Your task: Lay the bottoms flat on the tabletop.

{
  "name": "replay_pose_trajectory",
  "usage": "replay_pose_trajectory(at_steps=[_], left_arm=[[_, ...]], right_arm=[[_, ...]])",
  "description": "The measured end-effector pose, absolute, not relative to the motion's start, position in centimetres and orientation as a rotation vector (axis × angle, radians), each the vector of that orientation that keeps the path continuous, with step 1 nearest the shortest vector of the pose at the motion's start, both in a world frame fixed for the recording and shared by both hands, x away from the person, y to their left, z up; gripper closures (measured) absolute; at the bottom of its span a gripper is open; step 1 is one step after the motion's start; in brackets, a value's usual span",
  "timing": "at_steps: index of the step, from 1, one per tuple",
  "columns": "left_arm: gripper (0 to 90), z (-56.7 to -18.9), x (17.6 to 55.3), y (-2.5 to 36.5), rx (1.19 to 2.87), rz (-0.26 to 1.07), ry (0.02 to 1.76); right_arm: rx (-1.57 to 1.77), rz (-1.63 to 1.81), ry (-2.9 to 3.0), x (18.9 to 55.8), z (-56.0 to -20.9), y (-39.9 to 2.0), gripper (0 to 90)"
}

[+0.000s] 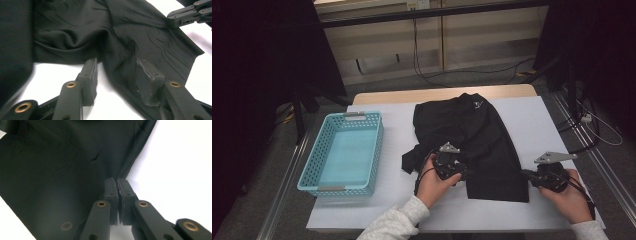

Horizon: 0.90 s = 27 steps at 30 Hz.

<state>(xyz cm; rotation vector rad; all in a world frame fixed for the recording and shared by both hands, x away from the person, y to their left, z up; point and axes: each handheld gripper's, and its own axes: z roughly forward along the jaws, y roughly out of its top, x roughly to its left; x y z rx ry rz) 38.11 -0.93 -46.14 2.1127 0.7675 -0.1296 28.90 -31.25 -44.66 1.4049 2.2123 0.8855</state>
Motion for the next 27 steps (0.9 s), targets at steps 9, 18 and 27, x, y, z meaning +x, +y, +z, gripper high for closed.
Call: replay_pose_trajectory(at_steps=[9, 18, 27], left_arm=[[84.9, -46.6, 38.1, -1.7, 2.117, -0.162, 0.779], [88.8, -44.2, 37.3, -0.7, 2.105, -0.229, 0.778], [88.6, -45.5, 36.1, -0.2, 2.161, -0.270, 0.797]], right_arm=[[1.430, 0.895, 2.198, 28.5, -44.8, -31.7, 89.2], [1.446, 0.957, 2.144, 28.0, -43.5, -32.4, 90.0], [1.427, 0.905, 2.237, 27.1, -43.7, -31.6, 90.0]])
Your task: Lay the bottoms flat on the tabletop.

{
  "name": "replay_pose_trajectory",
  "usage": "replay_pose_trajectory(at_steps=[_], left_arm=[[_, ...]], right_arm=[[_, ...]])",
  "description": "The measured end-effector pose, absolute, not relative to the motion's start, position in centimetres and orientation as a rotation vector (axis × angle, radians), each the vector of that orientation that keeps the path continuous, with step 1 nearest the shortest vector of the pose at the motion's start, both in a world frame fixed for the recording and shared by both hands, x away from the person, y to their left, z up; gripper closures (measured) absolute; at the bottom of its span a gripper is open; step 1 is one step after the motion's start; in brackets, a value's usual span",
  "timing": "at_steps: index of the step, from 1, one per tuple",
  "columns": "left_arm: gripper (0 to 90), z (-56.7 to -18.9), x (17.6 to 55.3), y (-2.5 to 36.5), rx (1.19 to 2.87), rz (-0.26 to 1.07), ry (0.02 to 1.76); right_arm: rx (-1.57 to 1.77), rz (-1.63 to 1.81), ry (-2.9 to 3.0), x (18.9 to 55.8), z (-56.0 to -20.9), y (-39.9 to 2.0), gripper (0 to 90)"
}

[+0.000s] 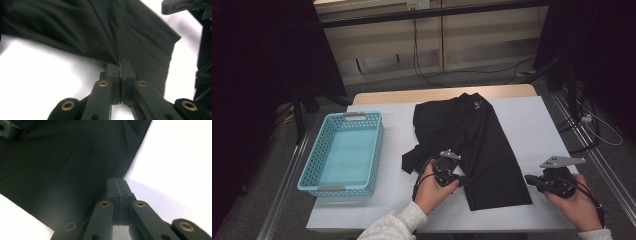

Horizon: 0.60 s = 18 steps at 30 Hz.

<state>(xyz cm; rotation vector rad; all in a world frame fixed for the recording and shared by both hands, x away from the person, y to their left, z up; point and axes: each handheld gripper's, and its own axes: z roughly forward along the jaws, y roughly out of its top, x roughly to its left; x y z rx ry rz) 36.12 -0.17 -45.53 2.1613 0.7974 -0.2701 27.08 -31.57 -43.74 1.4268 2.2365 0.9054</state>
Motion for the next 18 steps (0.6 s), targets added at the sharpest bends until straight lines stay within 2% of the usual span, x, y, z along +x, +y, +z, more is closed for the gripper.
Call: replay_pose_trajectory(at_steps=[4, 6, 7, 8, 9, 11, 13, 18], left_arm=[[86.1, -45.5, 36.3, 0.1, 2.151, -0.258, 0.797], [77.0, -45.3, 36.4, 0.4, 2.145, -0.214, 0.790], [67.2, -45.3, 36.5, 0.6, 2.142, -0.195, 0.791], [61.4, -45.2, 36.6, 0.8, 2.136, -0.180, 0.797], [58.7, -45.0, 36.7, 1.0, 2.133, -0.169, 0.796], [53.6, -44.7, 36.9, 1.4, 2.127, -0.135, 0.788], [45.6, -44.4, 37.1, 1.7, 2.123, -0.098, 0.783], [34.8, -43.8, 37.8, 2.8, 2.120, -0.014, 0.793]], right_arm=[[1.420, 0.929, 2.208, 27.7, -43.9, -31.6, 79.8], [1.422, 0.937, 2.193, 28.5, -44.1, -31.5, 73.0], [1.435, 0.936, 2.172, 29.1, -44.2, -31.4, 65.9], [1.443, 0.931, 2.158, 29.5, -44.2, -31.4, 62.1], [1.454, 0.937, 2.145, 30.2, -44.3, -31.4, 59.4], [1.466, 0.940, 2.110, 31.3, -44.2, -31.3, 56.3], [1.492, 0.949, 2.096, 32.4, -44.4, -31.4, 56.4], [1.552, 0.933, 2.109, 33.9, -45.5, -31.4, 58.5]])
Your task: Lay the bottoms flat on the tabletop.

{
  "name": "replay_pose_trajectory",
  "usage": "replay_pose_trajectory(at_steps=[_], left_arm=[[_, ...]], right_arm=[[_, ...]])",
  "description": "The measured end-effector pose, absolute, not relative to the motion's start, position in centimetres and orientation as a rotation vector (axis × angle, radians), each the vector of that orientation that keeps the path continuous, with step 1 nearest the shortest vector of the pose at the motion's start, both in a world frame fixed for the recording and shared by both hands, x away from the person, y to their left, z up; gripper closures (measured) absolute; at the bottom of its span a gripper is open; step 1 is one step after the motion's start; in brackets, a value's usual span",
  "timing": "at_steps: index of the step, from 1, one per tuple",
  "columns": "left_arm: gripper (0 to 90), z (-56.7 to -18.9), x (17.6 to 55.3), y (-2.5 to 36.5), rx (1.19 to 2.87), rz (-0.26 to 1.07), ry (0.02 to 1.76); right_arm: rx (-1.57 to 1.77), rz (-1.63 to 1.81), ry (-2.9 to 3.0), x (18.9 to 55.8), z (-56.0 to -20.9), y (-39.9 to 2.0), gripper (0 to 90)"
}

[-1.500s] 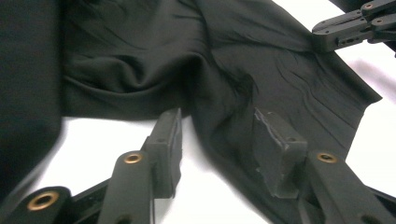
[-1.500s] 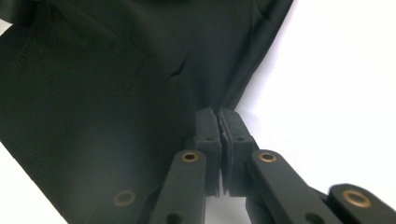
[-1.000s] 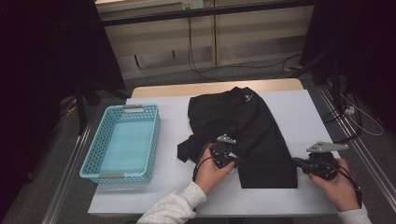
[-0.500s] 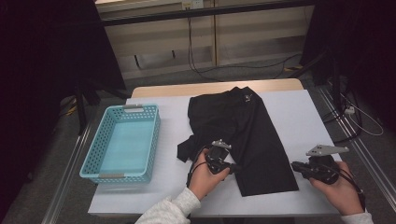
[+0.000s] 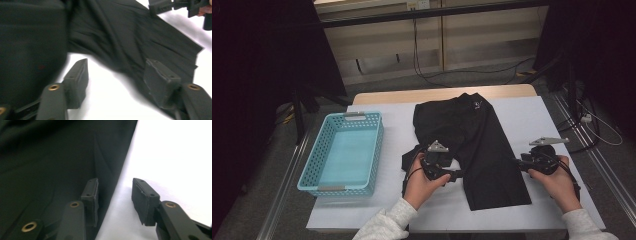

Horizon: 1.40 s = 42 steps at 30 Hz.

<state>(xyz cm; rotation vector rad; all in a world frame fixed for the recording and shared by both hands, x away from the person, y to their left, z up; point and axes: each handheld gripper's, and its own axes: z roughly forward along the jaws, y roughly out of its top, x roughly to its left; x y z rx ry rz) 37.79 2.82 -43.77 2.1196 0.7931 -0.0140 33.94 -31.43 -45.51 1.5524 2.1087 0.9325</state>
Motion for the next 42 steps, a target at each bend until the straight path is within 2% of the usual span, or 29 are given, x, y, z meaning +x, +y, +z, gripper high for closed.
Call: replay_pose_trajectory(at_steps=[6, 8, 11, 13, 25, 42], left_arm=[[27.2, -42.8, 39.0, 4.6, 2.070, 0.064, 0.840], [26.2, -42.4, 39.4, 5.1, 2.053, 0.086, 0.851], [26.0, -42.3, 40.1, 6.1, 2.031, 0.099, 0.884], [25.9, -42.3, 40.4, 6.7, 2.021, 0.113, 0.911], [21.9, -42.4, 41.1, 8.6, 2.010, 0.170, 0.974], [21.1, -42.7, 41.8, 9.7, 2.007, 0.191, 1.020]], right_arm=[[1.493, 0.905, 2.149, 34.1, -45.5, -30.6, 71.6], [1.496, 0.919, 2.152, 34.1, -45.6, -30.7, 74.8], [1.528, 0.951, 2.153, 34.2, -45.6, -31.0, 87.4], [1.527, 0.972, 2.164, 34.2, -45.6, -31.1, 90.0], [1.550, 0.973, 2.170, 32.7, -45.4, -33.0, 90.0], [1.523, 0.972, 2.218, 31.0, -45.2, -32.6, 90.0]])
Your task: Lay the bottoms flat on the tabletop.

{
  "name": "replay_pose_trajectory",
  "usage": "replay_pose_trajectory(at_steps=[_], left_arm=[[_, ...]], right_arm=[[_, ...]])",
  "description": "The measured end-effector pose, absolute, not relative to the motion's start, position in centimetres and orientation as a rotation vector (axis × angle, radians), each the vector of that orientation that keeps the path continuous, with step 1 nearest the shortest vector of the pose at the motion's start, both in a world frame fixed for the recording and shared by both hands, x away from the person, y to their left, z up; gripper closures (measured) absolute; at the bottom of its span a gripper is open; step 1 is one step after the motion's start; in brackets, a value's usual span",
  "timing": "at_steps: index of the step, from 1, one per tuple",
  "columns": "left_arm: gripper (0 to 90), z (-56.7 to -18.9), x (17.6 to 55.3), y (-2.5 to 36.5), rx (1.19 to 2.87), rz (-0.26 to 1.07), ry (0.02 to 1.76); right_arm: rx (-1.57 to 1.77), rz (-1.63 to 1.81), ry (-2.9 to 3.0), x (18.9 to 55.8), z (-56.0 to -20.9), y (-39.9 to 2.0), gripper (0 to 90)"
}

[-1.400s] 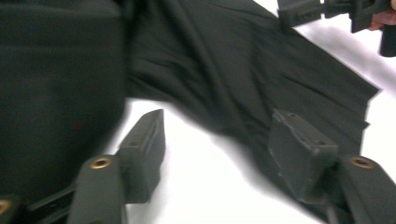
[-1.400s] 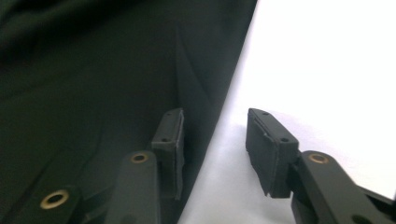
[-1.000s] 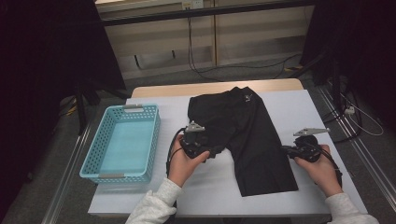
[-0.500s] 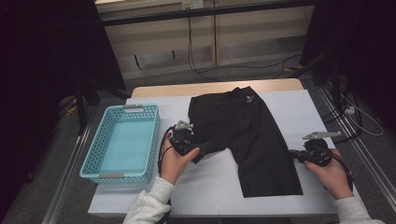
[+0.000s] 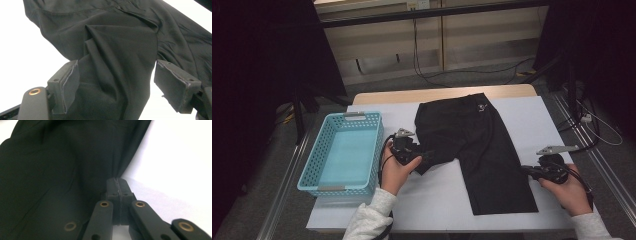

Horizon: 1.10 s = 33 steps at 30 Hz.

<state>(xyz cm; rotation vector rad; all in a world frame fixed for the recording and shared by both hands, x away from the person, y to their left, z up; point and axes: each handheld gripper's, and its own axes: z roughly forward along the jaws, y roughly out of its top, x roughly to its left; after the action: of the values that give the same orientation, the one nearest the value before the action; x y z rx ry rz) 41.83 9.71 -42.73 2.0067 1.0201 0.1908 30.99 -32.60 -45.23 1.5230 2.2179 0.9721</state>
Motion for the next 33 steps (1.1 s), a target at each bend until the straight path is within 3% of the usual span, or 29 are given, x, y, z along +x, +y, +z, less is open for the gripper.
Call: replay_pose_trajectory(at_steps=[33], left_arm=[[20.8, -43.09, 41.84, 9.31, 2.031, 0.173, 1.006]], right_arm=[[1.485, 0.921, 2.248, 30.36, -45.04, -32.66, 90.0]])
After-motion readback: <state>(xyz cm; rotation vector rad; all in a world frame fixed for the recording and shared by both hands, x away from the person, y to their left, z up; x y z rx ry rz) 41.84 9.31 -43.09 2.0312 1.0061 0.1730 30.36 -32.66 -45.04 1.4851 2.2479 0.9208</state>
